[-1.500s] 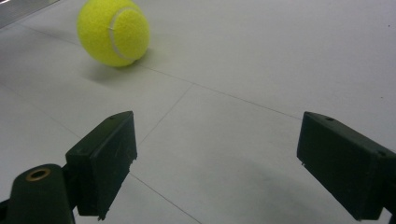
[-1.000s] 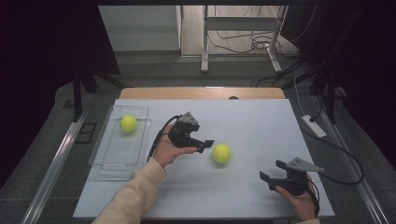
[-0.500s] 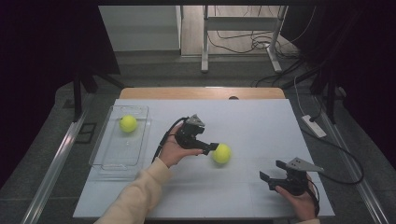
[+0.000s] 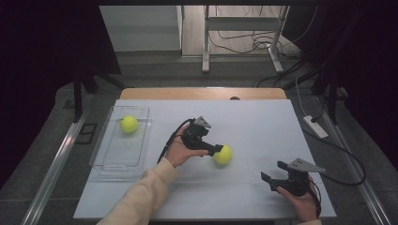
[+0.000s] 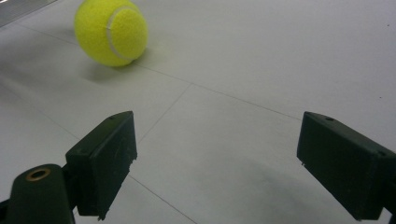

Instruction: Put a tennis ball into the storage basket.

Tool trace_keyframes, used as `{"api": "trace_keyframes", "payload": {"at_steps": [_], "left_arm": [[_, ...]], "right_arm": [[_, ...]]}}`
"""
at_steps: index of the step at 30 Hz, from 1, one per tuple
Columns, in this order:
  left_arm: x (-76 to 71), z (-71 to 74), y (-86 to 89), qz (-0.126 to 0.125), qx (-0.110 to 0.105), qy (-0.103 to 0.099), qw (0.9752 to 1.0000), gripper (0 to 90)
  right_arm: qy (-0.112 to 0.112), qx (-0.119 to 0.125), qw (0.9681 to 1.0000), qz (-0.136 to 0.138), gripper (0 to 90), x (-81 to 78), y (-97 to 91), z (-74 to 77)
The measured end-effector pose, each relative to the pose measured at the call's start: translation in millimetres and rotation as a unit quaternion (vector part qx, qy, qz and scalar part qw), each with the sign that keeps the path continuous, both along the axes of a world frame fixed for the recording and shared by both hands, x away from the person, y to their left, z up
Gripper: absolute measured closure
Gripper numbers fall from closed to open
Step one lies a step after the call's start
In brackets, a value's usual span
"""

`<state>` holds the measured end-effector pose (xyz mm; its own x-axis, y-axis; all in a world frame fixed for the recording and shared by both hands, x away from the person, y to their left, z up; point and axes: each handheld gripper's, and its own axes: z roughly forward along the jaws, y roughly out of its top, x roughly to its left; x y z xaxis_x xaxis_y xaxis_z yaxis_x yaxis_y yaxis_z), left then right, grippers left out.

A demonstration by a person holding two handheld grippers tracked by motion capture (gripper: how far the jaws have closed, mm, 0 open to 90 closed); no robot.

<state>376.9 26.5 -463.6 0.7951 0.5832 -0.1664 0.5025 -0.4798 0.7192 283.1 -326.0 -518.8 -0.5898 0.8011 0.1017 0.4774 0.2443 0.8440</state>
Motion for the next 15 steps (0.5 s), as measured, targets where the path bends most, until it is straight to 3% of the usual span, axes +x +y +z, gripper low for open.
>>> {"api": "trace_keyframes", "payload": {"at_steps": [15], "left_arm": [[-1.8,-8.5,-16.3,-0.025,0.010,0.020,0.9994,12.1]], "right_arm": [[0.002,-0.001,1.0000,0.001,11.8,-0.5,0.3,-0.3]]}}
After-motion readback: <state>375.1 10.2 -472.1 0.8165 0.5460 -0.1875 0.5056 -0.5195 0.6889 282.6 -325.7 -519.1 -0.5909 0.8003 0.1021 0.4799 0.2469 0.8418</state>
